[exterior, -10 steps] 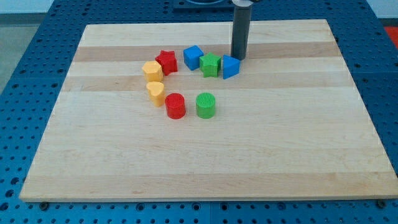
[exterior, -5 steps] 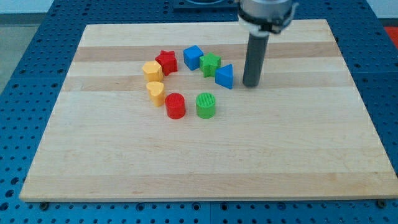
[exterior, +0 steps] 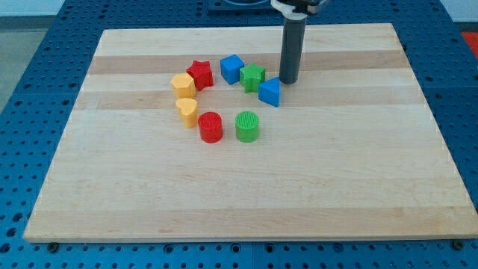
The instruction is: Move the blue triangle to the right side of the green circle
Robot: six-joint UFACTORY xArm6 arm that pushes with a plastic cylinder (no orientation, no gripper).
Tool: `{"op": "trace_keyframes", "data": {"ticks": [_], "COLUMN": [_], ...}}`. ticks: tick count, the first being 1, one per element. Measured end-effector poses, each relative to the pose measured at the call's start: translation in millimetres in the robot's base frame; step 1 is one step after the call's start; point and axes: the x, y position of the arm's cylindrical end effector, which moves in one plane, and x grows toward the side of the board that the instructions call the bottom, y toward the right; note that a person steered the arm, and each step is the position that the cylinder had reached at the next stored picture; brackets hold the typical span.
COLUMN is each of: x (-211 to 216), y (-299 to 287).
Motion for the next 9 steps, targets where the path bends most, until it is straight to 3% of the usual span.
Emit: {"op": "trace_keyframes", "data": {"ticks": [4, 6, 8, 9], "x": [2, 26, -34, -21], "y": [-3, -4, -16, -21]}}
